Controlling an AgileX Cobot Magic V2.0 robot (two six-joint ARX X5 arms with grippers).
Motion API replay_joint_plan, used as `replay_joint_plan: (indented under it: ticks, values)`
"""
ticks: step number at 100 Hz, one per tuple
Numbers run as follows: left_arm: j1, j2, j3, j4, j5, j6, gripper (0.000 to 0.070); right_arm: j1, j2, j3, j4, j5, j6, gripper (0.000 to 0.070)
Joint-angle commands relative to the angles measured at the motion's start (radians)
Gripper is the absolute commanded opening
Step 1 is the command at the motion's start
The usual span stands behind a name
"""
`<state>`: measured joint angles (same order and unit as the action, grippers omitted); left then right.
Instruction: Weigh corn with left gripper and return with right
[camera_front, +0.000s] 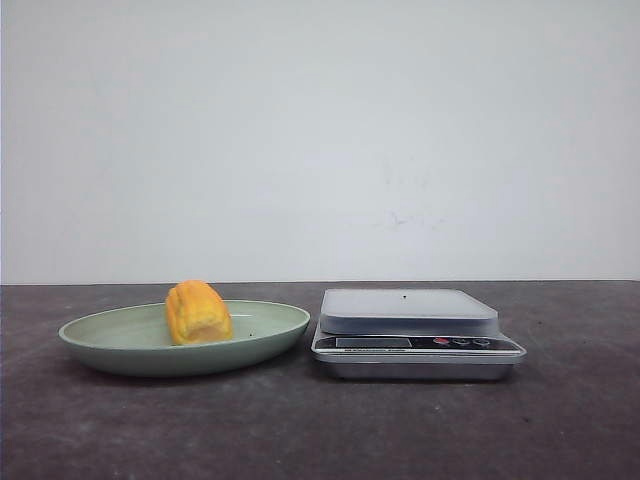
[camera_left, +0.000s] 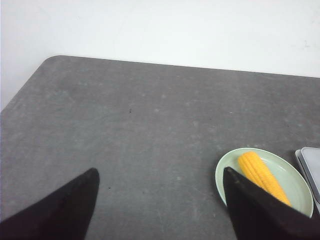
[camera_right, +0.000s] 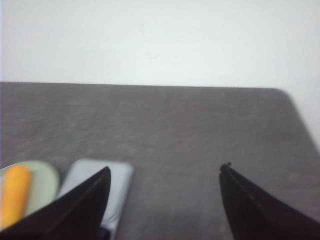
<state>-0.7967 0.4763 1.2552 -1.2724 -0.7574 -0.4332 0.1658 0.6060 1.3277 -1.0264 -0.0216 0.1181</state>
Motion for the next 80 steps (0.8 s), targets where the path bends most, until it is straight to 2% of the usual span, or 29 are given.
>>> replay_joint_plan:
  ticks: [1,12,33,37,44,48,49,52,53,80]
  values:
    - [-0.009,-0.002,-0.018,0.032,-0.003,0.011,0.0476,0.003,-0.045,-0.013,-0.024,-0.013,0.029,0.0434]
    - [-0.01,-0.033,-0.116,0.097,-0.001,0.021,0.0476,0.002,-0.148,-0.072,-0.078,-0.004,0.027,0.047]
    - [-0.01,-0.161,-0.331,0.196,0.053,0.007,0.0448,0.002,-0.334,-0.248,-0.083,-0.008,0.062,0.046]
    - [-0.01,-0.186,-0.353,0.196,0.055,-0.003,0.0379,0.002,-0.363,-0.282,-0.083,-0.008,0.068,0.0424]
    - [-0.01,-0.223,-0.372,0.193,0.055,-0.005,0.0221,0.002,-0.406,-0.338,-0.079,-0.006,0.07,0.0298]
    - [-0.01,-0.239,-0.373,0.193,0.055,-0.005,0.012,0.002,-0.424,-0.367,-0.078,-0.004,0.07,0.0187]
    - [-0.01,-0.245,-0.373,0.195,0.055,-0.003,0.0075,0.002,-0.428,-0.374,-0.077,-0.003,0.069,0.0152]
    - [-0.01,-0.254,-0.373,0.197,0.055,0.0,0.0,0.002,-0.439,-0.395,-0.072,-0.003,0.069,0.0028]
    - [-0.01,-0.258,-0.373,0.198,0.055,0.0,0.0,0.002,-0.441,-0.401,-0.07,-0.004,0.069,0.0]
    - [-0.01,-0.283,-0.373,0.197,0.054,-0.002,0.0004,0.001,-0.459,-0.493,-0.004,-0.004,0.093,0.0007]
